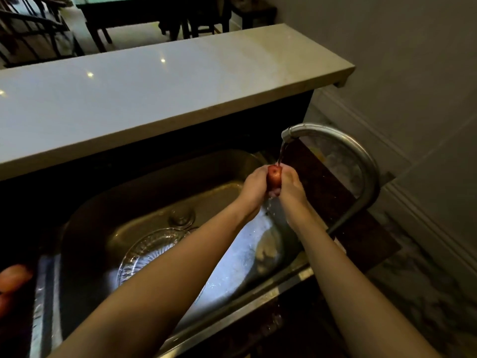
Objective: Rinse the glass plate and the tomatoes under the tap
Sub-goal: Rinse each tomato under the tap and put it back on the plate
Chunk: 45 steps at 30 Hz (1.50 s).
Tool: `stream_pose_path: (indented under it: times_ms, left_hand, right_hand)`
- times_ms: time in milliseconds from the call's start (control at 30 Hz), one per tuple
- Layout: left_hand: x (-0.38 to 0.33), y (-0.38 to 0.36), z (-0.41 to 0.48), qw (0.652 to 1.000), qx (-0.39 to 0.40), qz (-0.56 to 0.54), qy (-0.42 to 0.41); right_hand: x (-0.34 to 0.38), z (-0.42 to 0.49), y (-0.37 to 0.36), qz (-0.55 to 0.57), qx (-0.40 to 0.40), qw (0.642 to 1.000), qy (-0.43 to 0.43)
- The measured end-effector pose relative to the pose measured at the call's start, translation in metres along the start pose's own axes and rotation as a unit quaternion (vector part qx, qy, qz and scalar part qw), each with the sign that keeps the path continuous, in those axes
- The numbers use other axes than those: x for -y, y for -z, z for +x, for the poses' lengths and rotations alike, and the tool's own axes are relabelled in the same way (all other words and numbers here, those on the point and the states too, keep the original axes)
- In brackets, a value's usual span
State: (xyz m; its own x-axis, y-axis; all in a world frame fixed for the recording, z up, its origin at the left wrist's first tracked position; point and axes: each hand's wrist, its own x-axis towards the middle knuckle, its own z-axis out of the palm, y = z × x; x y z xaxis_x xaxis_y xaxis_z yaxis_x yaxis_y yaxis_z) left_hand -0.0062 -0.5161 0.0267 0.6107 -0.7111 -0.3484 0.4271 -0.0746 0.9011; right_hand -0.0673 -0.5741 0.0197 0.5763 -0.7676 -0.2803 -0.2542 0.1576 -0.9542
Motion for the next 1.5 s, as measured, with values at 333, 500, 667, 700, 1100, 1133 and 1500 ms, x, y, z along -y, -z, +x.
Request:
stream_pose_path:
  times_ms: [333, 500, 667, 700, 1100, 1133, 1500]
  left_hand:
    - [-0.032, -0.012, 0.010, 0.994, 0.063, -0.075, 0.057]
    - [-0.027, -0.031, 0.001, 0.990, 0.013, -0.100, 0.100]
    - [-0.032, -0.025, 0.007, 0.989, -0.031, -0.116, 0.092]
    - [-0.032, -0.024, 0.007, 0.989, -0.040, -0.108, 0.087]
    - [-0.036, -0.024, 0.005, 0.987, -0.062, -0.140, 0.055]
    - [-0.035, -0.028, 0.003, 0.989, -0.058, -0.121, 0.062]
    - [-0.043, -0.016, 0.005, 0.989, -0.048, -0.088, 0.107]
  right_hand:
    - [0.017, 0.013, 0.002, -0.077, 0.075, 0.989, 0.106]
    - [0.030, 0.023, 0.007, 0.027, -0.037, 0.999, -0.005]
    - [0.026, 0.014, 0.001, -0.080, 0.037, 0.994, 0.064]
    - [0.020, 0.010, 0.002, -0.102, 0.053, 0.990, 0.083]
    - [0.017, 0.011, -0.009, -0.178, 0.037, 0.972, 0.147]
    - [0.019, 0.018, -0.007, -0.157, 0.020, 0.980, 0.125]
    - [0.028, 0.012, -0.004, -0.062, 0.085, 0.990, 0.096]
